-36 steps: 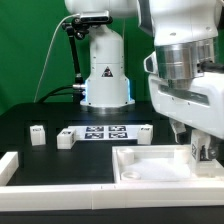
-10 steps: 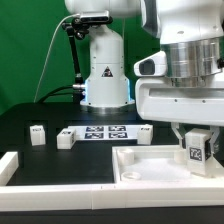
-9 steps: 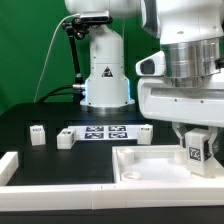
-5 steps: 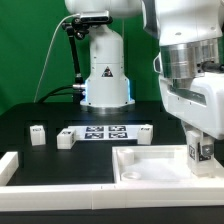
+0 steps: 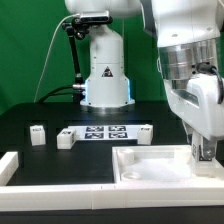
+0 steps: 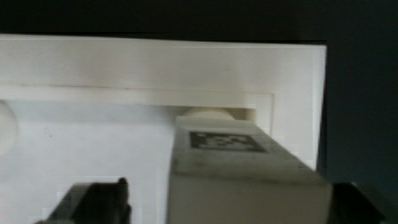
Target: Assemble one leg
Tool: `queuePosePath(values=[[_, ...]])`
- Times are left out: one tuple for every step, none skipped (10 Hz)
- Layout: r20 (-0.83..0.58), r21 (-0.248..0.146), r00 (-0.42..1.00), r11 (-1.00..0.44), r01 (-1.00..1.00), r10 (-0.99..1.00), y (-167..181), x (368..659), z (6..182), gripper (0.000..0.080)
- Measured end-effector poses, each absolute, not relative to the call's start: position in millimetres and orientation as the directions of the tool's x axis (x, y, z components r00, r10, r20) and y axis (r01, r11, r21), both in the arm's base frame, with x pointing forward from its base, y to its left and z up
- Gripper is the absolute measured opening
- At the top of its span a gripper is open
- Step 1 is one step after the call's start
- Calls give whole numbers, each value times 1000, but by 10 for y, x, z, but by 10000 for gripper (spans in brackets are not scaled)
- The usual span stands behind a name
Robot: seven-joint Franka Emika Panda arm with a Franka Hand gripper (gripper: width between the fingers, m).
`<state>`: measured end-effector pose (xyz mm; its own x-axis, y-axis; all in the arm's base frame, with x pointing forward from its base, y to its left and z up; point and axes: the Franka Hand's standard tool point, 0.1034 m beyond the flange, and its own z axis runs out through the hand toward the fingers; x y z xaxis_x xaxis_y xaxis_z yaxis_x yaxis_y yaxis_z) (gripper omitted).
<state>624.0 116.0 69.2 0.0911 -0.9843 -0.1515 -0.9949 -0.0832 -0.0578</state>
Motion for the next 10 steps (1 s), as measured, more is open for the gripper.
queuePosePath(values=[[-150,-62,123,-115,-992,-981,1158,6247,699,575],[-146,-57,181,-175,-983,-973,1187,6243,712,634],[-136,-78,325,-317,-945,-936,1190,6250,711,645],[-130,-83,411,-403,-912,-902,1198,6243,703,645],[-103,-91,554,-547,-832,-826,1206,6250,703,649],[-78,-92,661,-655,-750,-746,1221,6253,702,649],[-75,-90,723,-717,-691,-687,1214,6259,693,649],[-63,-93,818,-813,-575,-571,1195,6294,679,649],[-50,-100,875,-869,-484,-481,1191,6328,672,649],[-35,-98,919,-913,-395,-394,1192,6335,672,649]])
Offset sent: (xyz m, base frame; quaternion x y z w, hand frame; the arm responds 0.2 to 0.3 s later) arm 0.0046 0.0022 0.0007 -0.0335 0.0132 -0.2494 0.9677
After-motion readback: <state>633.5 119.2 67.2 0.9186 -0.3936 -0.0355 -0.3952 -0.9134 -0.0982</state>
